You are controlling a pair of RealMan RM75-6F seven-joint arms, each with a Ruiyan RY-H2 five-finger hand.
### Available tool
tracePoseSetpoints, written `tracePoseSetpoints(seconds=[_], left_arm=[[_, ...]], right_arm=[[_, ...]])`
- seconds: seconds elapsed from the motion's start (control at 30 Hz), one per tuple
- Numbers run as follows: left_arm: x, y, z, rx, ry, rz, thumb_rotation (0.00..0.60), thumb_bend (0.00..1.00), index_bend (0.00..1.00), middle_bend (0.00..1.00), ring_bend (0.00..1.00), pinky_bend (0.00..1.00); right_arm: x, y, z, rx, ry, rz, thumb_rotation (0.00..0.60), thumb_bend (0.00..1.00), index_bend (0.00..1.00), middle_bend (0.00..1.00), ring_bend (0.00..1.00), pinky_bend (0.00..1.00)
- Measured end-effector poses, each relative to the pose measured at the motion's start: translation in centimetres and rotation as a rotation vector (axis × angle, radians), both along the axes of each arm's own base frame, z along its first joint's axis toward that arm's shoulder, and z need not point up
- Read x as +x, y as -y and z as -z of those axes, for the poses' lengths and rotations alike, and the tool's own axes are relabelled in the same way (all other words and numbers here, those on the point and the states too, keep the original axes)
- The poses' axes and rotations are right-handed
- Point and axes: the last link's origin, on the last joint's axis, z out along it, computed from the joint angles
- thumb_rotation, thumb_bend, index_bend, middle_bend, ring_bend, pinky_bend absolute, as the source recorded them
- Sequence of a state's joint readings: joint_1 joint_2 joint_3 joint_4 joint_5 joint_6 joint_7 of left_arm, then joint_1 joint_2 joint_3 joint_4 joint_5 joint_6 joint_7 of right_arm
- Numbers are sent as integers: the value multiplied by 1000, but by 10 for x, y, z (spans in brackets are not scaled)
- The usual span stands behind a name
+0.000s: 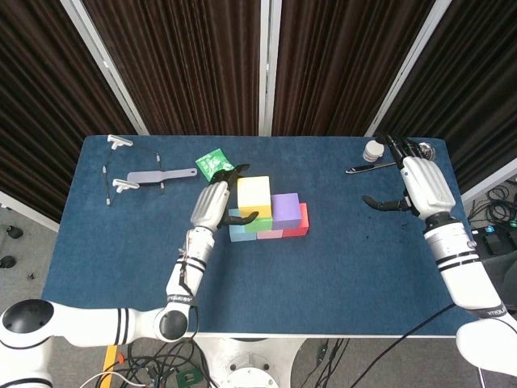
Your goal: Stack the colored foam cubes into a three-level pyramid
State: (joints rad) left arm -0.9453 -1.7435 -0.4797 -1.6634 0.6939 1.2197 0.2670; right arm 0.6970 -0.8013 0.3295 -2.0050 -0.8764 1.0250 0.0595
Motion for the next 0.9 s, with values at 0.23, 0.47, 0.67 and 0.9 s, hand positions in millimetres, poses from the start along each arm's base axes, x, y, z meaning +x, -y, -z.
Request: tracePoseSetpoints(seconds=[0.23,0.47,0.67,0.9], left_arm=[[-4,-2,5,-12,-2,-2,600,293,116,455,107,0],[-7,-3,7,-30,2,0,600,252,82,303,74,0],[-5,-1,2,-29,20,27,600,223,64,227,39,0],[-2,8,-4,-42,32,61,600,212,54,162,12,0]], right_arm=[[-5,3,2,8,-1,18,600,89,0,122,0,0],[-6,5,4,11,1,21,600,89,0,120,0,0],[-6,5,3,8,1,22,600,90,0,120,0,0],[-3,4,5,19,0,17,600,90,0,120,0,0]])
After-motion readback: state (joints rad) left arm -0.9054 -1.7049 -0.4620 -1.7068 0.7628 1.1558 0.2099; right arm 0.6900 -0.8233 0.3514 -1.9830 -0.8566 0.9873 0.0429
